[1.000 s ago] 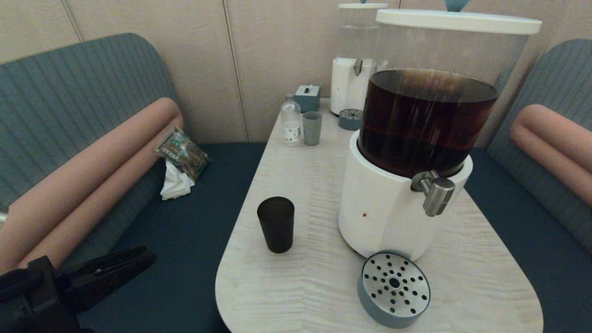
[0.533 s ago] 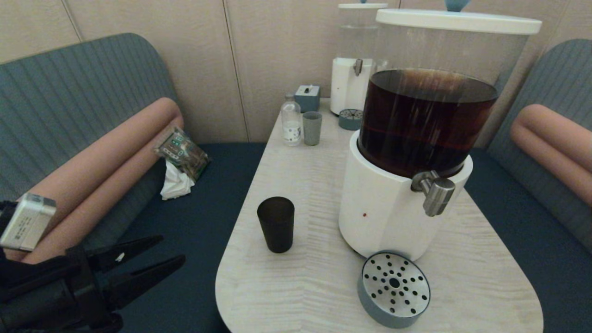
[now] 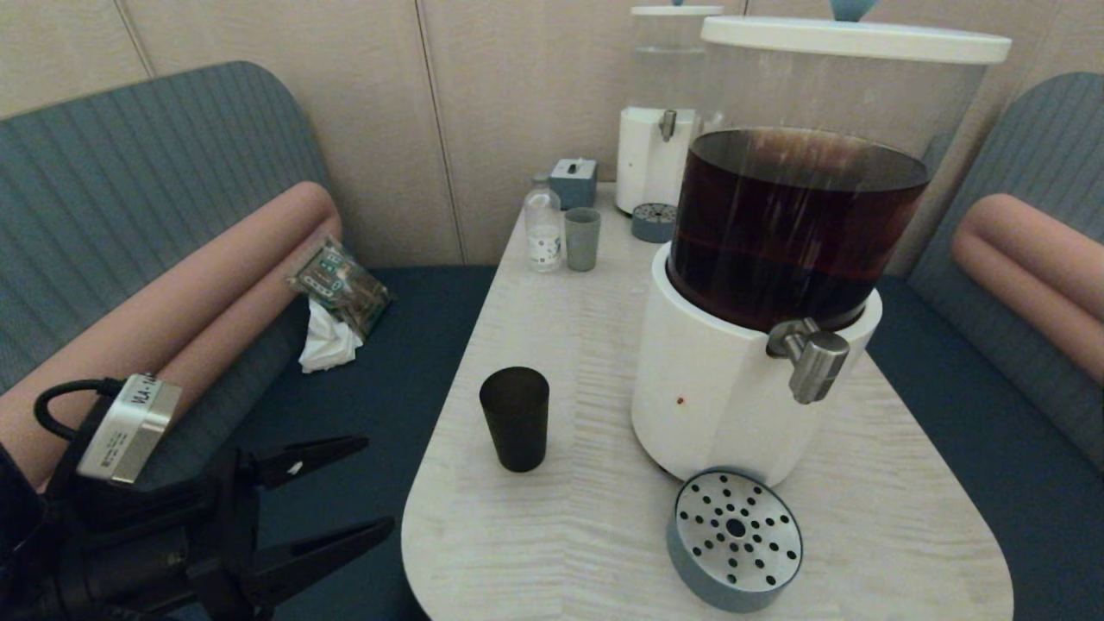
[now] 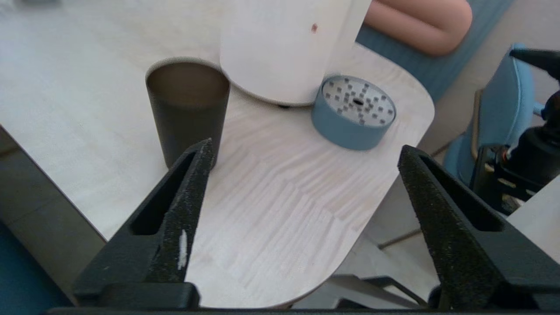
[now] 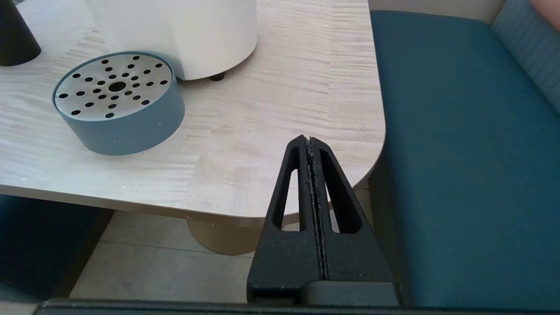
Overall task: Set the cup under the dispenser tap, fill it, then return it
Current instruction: Pick up the cup
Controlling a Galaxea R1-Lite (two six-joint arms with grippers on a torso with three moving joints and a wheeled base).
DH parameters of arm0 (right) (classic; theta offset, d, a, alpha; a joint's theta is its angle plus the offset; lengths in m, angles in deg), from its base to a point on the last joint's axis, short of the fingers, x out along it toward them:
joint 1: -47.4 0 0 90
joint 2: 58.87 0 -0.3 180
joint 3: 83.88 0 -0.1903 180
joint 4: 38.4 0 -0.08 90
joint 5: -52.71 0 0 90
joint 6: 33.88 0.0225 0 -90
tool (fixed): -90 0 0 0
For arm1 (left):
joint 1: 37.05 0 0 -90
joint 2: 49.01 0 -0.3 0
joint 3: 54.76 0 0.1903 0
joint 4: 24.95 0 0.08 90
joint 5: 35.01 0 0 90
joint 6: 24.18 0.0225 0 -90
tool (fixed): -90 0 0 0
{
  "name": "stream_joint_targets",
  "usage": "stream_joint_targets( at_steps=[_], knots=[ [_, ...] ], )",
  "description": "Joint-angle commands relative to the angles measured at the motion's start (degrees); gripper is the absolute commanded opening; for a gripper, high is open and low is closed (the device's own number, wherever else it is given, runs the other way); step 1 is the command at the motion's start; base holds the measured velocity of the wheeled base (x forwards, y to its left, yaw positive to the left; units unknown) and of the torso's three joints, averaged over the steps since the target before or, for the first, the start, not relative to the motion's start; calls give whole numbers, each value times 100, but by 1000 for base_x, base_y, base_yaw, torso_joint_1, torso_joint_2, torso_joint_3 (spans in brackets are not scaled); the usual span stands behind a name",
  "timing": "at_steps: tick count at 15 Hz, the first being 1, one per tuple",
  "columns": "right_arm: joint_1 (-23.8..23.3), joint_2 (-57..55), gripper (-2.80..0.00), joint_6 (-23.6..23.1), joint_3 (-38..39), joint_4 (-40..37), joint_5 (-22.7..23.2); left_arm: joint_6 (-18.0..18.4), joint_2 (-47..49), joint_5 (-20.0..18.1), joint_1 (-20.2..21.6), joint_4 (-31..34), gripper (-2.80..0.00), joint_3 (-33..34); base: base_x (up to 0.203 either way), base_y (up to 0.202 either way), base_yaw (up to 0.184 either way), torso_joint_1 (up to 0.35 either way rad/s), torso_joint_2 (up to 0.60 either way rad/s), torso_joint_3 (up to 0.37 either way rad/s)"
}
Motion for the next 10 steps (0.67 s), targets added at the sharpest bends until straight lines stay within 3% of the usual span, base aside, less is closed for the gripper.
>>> stream_joint_targets(
  at_steps=[1,4,10],
  knots=[
    [1,-6,-280,3,2,-1,3,18,919,-55,2,-533,0,-41,0,0,0,0,0,0],
    [1,-3,-280,3,-2,-1,4,86,2040,-255,34,-1234,0,-112,0,0,0,0,0,0],
    [1,-6,-280,3,6,-1,4,92,2679,-418,50,-1377,0,-925,0,0,0,0,0,0]
  ],
)
